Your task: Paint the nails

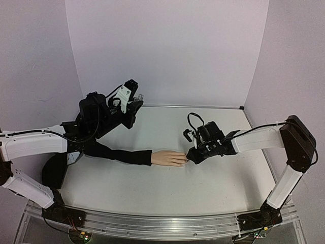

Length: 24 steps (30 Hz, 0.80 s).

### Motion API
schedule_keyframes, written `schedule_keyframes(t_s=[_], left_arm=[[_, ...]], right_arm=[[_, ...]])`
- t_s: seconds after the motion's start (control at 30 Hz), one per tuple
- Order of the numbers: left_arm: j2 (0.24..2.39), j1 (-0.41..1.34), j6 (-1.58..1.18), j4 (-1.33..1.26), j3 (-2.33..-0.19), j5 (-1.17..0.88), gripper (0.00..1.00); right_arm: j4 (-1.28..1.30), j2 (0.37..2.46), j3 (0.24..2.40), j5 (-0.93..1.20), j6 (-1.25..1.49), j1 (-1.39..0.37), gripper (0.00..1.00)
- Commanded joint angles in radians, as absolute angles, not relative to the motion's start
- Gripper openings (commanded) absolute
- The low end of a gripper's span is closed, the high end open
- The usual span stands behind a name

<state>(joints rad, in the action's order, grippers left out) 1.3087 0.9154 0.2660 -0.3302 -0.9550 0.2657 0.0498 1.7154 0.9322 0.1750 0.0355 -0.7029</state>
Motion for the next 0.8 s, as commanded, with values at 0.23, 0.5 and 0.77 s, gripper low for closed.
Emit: schedule_keyframes(t_s=[0.23, 0.5, 0.77], left_arm=[[1.294, 0.914, 0.278, -0.336, -0.970, 0.267, 0.00], [1.295, 0.913, 0.279, -0.337, -0.972, 0.267, 0.00], [1.291, 0.913, 0.281, -0.337, -0.971, 0.267, 0.00]], right_arm=[[0.051, 1.764, 1.001, 0.202, 0.053, -0.709, 0.00], [0.064, 1.779, 1.015, 0.190, 0.051, -0.712, 0.00], [0.076, 1.788, 1.017, 0.169, 0.047, -0.713, 0.00]])
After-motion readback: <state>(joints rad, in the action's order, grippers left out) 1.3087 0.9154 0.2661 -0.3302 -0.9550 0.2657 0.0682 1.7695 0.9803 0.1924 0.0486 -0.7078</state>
